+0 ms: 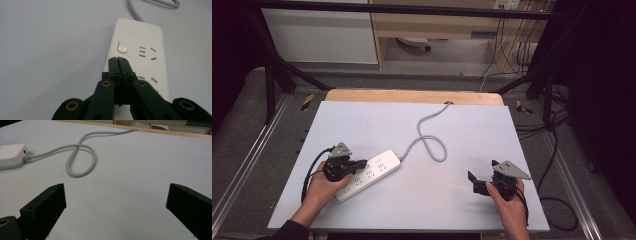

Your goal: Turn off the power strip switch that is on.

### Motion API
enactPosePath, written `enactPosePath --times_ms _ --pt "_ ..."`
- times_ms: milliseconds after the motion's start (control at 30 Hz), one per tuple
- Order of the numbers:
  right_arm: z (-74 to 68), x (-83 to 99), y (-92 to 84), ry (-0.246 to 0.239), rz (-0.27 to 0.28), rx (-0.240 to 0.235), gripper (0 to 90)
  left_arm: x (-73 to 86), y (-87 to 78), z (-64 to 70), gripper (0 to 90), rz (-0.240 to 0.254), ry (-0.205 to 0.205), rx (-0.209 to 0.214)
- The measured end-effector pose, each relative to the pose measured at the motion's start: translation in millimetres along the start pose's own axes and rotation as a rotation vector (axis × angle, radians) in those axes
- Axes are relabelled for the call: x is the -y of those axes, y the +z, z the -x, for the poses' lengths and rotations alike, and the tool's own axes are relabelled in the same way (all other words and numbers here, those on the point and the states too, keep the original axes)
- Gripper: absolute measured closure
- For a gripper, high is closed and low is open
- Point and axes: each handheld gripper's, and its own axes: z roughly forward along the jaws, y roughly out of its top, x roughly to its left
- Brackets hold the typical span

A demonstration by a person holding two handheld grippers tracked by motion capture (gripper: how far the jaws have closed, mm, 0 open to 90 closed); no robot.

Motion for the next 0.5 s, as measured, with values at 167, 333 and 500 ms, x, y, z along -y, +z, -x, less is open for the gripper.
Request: enactPosePath --times_ms 167,333,500 --pt "0.0 0.0 0.0 0.001 0.0 0.0 3.2 0.1 0.5 0.3 90.0 -0.002 0.002 -0.001" --pt "0.0 0.1 -0.1 0.001 0.0 0.0 3.2 0.3 1.0 0.4 90.0 -0.005 0.007 -0.004" --pt "-0.1 0.1 -0.1 0.0 0.0 0.0 3.2 0.4 1.1 0.1 90.0 -0.004 0.006 -0.005"
